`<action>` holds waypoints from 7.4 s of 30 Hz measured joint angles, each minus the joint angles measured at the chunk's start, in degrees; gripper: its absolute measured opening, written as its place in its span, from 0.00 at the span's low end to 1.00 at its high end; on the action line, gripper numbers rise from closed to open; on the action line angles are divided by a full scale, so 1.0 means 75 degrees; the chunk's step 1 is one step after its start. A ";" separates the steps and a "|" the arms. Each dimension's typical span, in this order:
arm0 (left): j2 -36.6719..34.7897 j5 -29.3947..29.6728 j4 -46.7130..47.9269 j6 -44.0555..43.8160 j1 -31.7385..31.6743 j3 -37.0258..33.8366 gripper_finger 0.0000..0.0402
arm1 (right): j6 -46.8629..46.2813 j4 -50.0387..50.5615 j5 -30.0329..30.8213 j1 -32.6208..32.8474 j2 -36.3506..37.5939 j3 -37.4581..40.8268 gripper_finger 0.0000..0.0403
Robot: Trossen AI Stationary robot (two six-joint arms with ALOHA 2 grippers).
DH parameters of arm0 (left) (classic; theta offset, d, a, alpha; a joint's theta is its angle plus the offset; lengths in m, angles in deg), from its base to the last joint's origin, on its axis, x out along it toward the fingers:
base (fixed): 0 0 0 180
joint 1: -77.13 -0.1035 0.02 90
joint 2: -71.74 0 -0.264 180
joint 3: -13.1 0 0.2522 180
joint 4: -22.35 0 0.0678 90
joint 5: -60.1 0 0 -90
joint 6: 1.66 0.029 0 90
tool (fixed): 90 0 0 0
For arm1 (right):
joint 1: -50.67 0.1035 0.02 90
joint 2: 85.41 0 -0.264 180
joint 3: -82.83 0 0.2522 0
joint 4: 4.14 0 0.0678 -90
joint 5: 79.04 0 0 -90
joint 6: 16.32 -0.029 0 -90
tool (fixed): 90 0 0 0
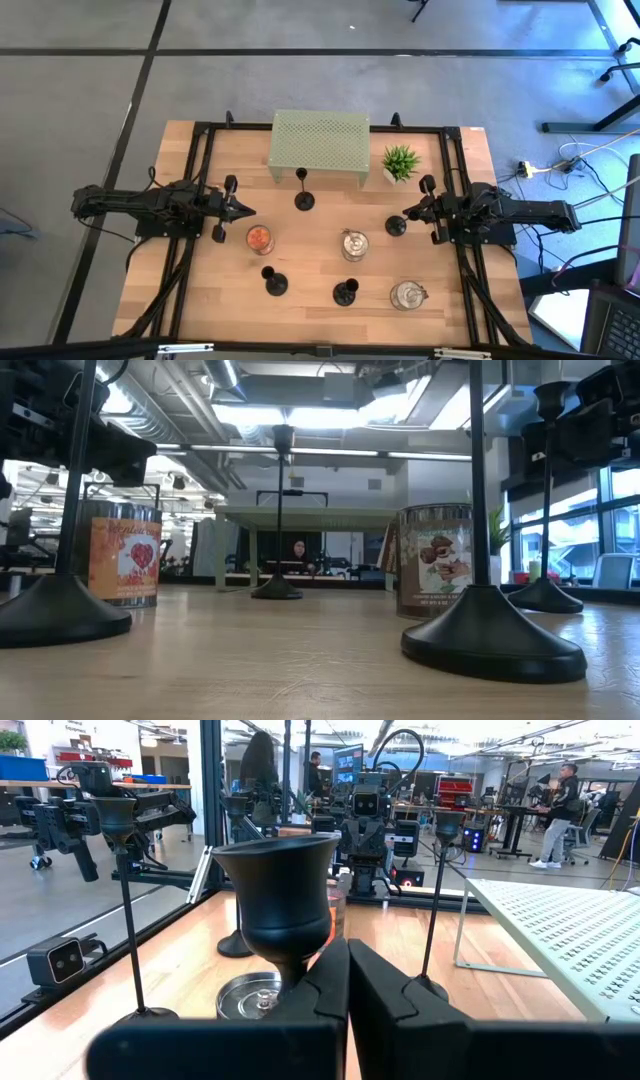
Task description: Pick & Place candle stick holders
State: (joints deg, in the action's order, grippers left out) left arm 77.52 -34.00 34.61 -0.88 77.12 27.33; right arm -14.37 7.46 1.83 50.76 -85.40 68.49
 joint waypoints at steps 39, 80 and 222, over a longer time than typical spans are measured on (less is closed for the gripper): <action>-0.0002 0.0001 0.0002 0.0000 0.0001 0.0000 0.02 | 0.0256 -0.0618 0.0000 0.0001 0.0000 0.0003 0.01; -0.0003 0.0262 -0.0762 -0.0009 0.0003 0.0000 0.02 | 0.0743 -0.3174 0.0136 -0.0002 0.0000 0.0003 0.16; 0.6575 -0.0475 0.0655 0.1078 -0.2247 0.7443 0.03 | -0.0947 -0.2256 -0.1192 -0.0002 -0.0009 0.0000 0.26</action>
State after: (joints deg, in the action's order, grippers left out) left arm 126.83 -37.57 39.53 7.21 60.27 83.16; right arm -21.47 -9.45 -7.11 50.74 -85.47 68.49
